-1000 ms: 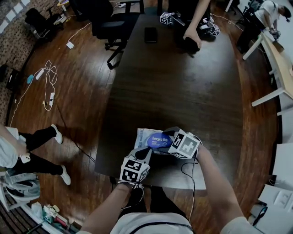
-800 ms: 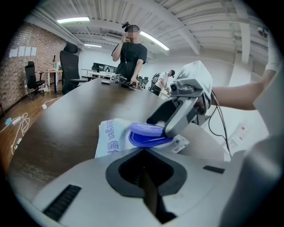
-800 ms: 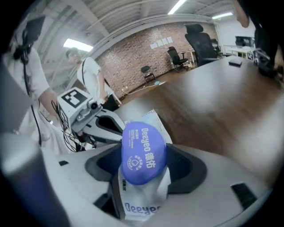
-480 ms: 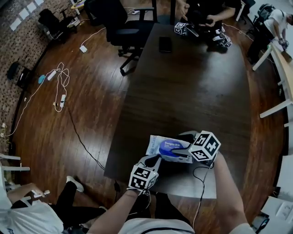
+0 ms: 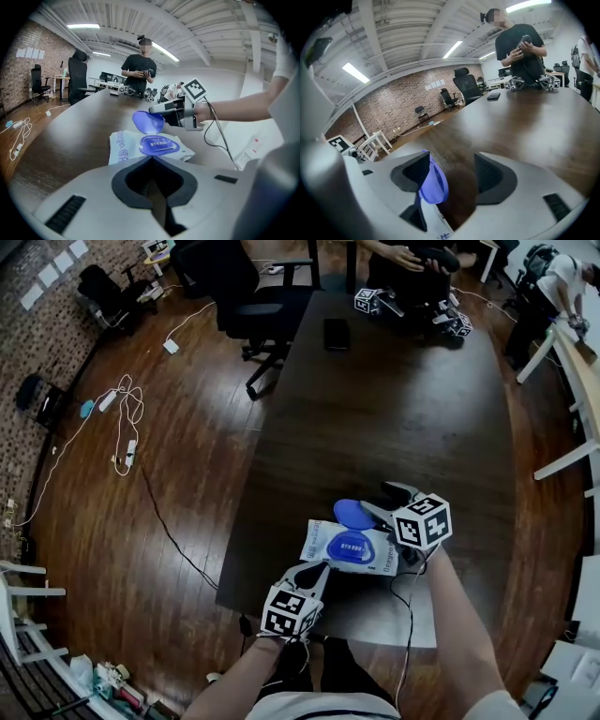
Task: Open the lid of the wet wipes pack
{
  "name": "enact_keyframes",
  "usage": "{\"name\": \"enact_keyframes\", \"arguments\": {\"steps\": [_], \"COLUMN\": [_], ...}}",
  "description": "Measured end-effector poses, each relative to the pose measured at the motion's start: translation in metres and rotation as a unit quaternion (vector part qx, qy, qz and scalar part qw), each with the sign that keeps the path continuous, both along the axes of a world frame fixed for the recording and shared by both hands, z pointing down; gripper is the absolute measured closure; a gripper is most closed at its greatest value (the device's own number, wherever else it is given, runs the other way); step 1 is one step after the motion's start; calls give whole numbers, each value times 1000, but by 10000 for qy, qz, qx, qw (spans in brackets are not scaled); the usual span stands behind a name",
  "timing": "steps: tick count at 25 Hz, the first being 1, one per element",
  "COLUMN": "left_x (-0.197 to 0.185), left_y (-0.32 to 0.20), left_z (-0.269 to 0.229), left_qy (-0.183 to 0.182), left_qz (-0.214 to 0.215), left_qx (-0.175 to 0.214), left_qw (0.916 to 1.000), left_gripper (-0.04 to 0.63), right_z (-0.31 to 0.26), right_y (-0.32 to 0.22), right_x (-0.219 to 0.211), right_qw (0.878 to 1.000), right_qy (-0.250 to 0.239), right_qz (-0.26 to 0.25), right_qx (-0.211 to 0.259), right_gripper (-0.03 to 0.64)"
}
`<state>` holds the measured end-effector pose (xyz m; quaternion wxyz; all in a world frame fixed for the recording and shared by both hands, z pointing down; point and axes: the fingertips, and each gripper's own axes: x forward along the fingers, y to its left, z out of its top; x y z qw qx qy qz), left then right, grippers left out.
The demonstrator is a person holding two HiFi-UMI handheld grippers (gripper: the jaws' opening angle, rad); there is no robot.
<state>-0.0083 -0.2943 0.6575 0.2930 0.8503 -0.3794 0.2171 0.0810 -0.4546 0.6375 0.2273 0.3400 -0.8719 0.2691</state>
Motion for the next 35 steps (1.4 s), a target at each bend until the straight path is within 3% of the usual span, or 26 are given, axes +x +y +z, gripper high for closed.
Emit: {"name": "enact_keyframes", "arguments": {"steps": [6, 15, 19, 21, 29, 35], "left_x": [-5, -7, -6, -7, -16, -35], "left_y": [-2, -2, 8, 14, 62, 94], "left_z": [-21, -86, -125, -143, -205, -230], "left_qy": [144, 523, 778, 879, 1155, 1371], "left_qz": [-49, -19, 138, 208, 507, 591], "left_qx": [219, 808, 1139, 1304, 1832, 1996], "left_qw": [9996, 9954, 9903, 9873, 9750, 9684], "left_gripper": [594, 594, 594, 594, 594, 594], "right_z": [-2, -91, -128, -143, -188, -207], "right_y": [13, 81, 131, 152, 234, 285], "right_x": [-2, -3, -4, -5, -11, -22], "right_qw": [9997, 9924, 9859, 9823, 9640, 9542], "right_qy": [7, -666, -858, -875, -946, -997], "right_qz": [204, 656, 895, 1028, 1690, 2010], "right_qx": [99, 799, 1119, 1298, 1821, 1978], "right_gripper": [313, 316, 383, 460, 585, 609]}}
